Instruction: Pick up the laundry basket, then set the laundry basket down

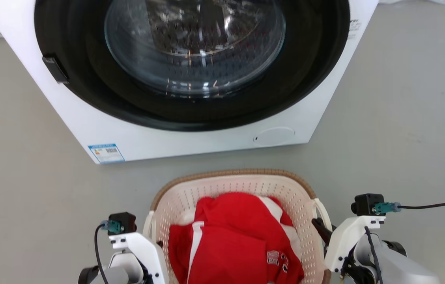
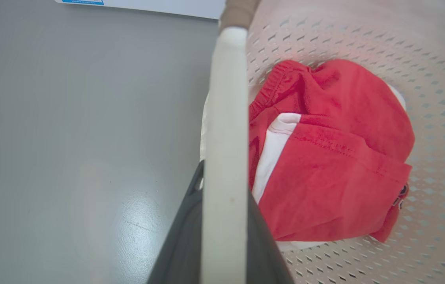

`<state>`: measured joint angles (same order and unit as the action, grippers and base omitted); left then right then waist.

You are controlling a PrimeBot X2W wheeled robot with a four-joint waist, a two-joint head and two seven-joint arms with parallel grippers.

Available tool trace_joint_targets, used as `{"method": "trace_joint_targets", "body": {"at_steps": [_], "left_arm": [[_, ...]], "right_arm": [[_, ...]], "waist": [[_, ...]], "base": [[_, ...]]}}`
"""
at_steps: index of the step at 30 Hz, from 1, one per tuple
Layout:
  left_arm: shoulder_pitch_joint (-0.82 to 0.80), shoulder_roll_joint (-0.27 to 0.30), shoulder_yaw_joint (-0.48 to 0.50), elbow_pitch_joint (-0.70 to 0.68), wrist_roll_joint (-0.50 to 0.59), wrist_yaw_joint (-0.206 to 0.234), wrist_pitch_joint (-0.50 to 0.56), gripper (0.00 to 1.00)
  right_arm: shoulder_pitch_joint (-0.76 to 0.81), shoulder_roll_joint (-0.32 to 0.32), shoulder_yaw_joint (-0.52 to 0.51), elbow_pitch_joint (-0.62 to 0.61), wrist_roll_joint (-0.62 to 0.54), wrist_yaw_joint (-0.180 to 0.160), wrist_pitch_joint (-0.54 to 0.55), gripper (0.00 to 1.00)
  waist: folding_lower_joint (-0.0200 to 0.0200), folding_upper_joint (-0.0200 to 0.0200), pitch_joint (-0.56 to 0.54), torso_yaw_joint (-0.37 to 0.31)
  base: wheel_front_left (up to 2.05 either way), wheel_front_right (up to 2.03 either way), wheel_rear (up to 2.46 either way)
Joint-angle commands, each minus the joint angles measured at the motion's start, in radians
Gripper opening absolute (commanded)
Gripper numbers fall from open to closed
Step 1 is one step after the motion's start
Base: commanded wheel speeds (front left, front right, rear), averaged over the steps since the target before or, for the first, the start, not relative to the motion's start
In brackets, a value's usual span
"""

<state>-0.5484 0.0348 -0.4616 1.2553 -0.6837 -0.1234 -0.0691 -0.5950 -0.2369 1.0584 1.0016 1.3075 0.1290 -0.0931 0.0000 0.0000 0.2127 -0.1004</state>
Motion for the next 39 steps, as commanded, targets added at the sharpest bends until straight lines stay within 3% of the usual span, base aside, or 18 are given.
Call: {"method": "trace_joint_targets", "body": {"at_steps": [1, 18, 39], "left_arm": [[0.022, 0.024, 0.006, -0.015, -0.034, -0.007, 0.038, 0.0], [0.068, 0.048, -0.059, -0.037, -0.133, -0.007, 0.138, 0.0], [0.078, 0.057, -0.128, -0.032, -0.203, -0.007, 0.134, 0.0]], "right_arm": [[0.018, -0.012, 0.027, 0.007, 0.027, 0.002, 0.027, 0.0], [0.014, -0.011, 0.096, 0.036, 0.094, 0.002, 0.122, 0.0], [0.016, -0.016, 0.148, 0.032, 0.134, 0.002, 0.12, 0.0]], "waist": [[0.0, 0.0, -0.052, -0.004], [0.0, 0.0, -0.125, -0.004], [0.0, 0.0, -0.133, -0.006]], "base": [[0.0, 0.0, 0.0], [0.0, 0.0, 0.0], [0.0, 0.0, 0.0]]}}
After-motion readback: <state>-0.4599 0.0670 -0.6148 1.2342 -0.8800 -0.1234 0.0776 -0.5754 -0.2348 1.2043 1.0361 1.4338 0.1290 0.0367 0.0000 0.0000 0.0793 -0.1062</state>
